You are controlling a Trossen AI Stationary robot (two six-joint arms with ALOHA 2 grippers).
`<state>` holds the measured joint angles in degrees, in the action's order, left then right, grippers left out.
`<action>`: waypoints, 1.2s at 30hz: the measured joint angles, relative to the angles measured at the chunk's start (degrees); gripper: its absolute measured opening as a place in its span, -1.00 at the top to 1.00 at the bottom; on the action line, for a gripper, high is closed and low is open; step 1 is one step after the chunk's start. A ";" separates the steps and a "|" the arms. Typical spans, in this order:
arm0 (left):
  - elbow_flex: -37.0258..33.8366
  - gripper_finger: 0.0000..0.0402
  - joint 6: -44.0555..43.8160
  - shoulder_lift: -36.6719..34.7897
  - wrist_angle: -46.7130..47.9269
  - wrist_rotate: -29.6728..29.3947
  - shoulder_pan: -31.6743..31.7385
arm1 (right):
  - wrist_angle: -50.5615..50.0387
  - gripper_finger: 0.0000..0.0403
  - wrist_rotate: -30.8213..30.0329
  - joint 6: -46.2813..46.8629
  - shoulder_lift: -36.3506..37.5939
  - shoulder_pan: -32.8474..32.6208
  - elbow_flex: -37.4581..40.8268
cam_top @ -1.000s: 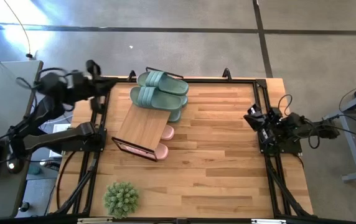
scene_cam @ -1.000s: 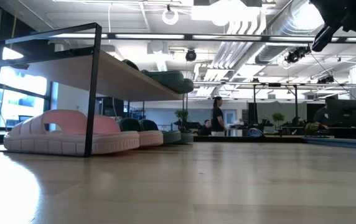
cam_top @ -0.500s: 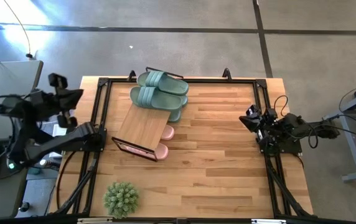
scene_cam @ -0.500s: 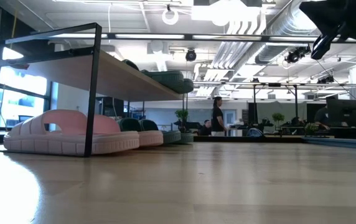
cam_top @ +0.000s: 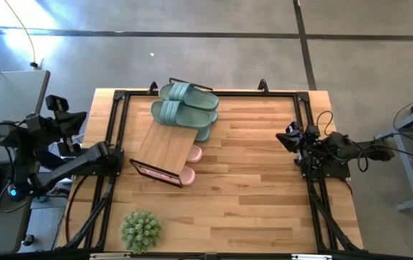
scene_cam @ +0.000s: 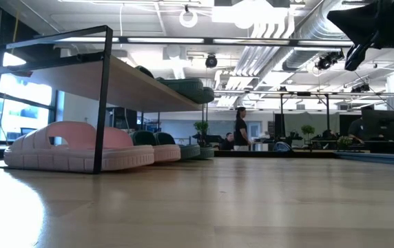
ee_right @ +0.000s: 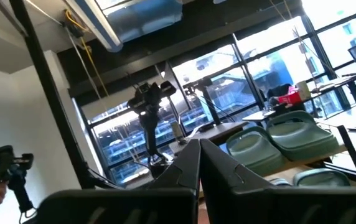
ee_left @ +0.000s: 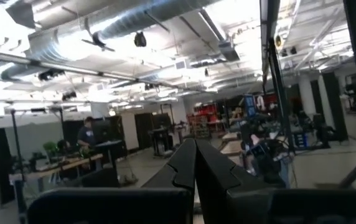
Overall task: Pick and place slides into the shelf
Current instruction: Return to Home Position
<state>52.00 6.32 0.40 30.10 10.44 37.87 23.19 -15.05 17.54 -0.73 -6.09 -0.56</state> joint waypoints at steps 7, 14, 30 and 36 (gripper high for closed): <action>-0.37 1.00 2.16 0.02 -0.54 -2.70 0.00 | -1.95 1.00 -1.11 0.44 0.00 0.00 0.00; -8.46 1.00 7.49 0.00 -5.40 -9.70 0.00 | -3.73 1.00 -1.09 0.44 0.00 0.00 0.02; -35.23 1.00 9.40 0.07 -34.80 -11.54 0.00 | -4.68 1.00 -1.10 0.44 0.00 0.00 0.02; -38.63 1.00 7.53 0.04 -37.63 -9.31 0.00 | -5.47 1.00 -1.11 0.44 0.00 0.00 0.04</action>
<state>13.36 13.85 0.45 -7.53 1.13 37.87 17.72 -16.15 17.98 -0.73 -6.09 -0.51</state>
